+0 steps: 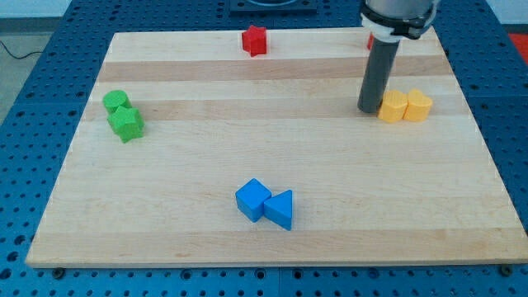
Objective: Move the red circle to the bottom right of the red star
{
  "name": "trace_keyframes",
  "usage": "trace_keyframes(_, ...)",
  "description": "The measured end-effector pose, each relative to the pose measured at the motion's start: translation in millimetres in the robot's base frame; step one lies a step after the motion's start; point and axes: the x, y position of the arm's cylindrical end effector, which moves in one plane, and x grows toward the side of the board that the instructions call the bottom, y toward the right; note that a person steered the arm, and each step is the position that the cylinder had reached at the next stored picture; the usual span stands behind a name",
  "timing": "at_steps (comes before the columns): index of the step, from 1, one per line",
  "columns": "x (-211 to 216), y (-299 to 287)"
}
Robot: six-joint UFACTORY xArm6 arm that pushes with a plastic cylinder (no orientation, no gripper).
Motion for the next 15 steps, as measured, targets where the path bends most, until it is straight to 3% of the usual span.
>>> trace_keyframes(2,-59,5)
trace_keyframes(4,-74,108)
trace_keyframes(6,-156,119)
trace_keyframes(9,-163,-26)
trace_keyframes(12,-156,5)
trace_keyframes(15,-145,-89)
